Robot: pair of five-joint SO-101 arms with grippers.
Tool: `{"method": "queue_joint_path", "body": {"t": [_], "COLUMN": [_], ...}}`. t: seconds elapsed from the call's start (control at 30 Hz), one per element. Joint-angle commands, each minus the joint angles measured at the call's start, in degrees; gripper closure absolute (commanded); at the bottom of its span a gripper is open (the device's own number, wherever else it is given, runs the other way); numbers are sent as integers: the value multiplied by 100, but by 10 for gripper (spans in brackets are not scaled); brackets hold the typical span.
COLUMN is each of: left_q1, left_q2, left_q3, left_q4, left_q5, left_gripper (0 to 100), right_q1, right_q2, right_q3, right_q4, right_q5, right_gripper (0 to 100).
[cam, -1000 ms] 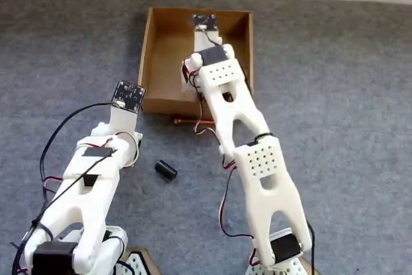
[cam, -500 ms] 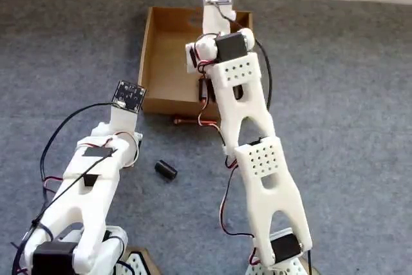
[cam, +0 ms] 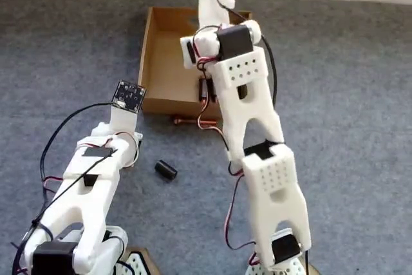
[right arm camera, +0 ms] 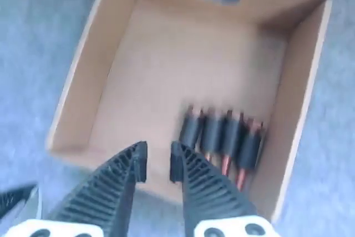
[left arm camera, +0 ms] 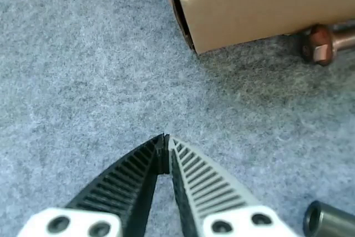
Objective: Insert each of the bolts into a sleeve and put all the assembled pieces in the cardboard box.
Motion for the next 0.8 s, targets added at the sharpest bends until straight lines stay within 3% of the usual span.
{"method": "queue_joint_path", "body": {"t": [0.0,0.1,0.33,0.6,0.77], "left_q1": [66,66,-180,-1666,-2079], "left_q2": [13,13,4,4,4], "left_q3": [-22,-22,-48,-374,-330], "left_q4": [-79,-79,-79,-88,-334], "left_q5": [-26,-26,62,2127,2743], "left_gripper": [978,978,979,978,977], "right_q1": [-145,-435,-734,-848,-1262], "right_q2": [-1156,-1648,-2905,-4585,-5596], "right_q3": [1771,2747,4374,7758,10070], "right_q4": [48,48,-629,-2316,-3820], "right_q5": [220,633,659,1029,1424], "right_gripper": [936,936,936,936,933]}}
